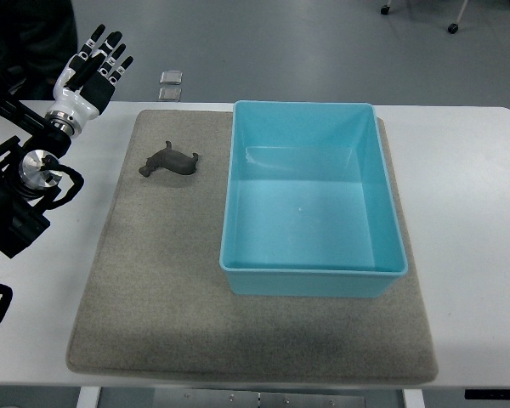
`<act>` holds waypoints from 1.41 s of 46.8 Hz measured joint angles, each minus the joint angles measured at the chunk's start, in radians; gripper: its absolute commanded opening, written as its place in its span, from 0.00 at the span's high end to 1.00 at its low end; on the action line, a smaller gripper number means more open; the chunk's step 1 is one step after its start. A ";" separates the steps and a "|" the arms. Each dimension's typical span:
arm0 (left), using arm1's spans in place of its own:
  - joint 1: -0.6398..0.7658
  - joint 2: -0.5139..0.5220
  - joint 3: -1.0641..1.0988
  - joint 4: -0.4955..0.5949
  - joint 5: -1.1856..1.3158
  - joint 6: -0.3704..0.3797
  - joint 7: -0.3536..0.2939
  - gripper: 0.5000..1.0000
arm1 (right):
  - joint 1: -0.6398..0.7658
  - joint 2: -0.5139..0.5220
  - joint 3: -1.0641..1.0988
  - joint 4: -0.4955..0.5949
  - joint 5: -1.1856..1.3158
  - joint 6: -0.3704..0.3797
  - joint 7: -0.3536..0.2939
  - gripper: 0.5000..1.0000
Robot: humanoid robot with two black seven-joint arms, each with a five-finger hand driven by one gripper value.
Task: Place brown hippo in blue box with left hand
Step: 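Raise the left hand and rotate it palm-down above the mat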
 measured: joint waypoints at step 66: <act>-0.031 0.054 0.014 -0.005 0.048 -0.153 0.070 0.01 | 0.000 0.000 0.000 0.000 0.000 0.000 0.000 0.13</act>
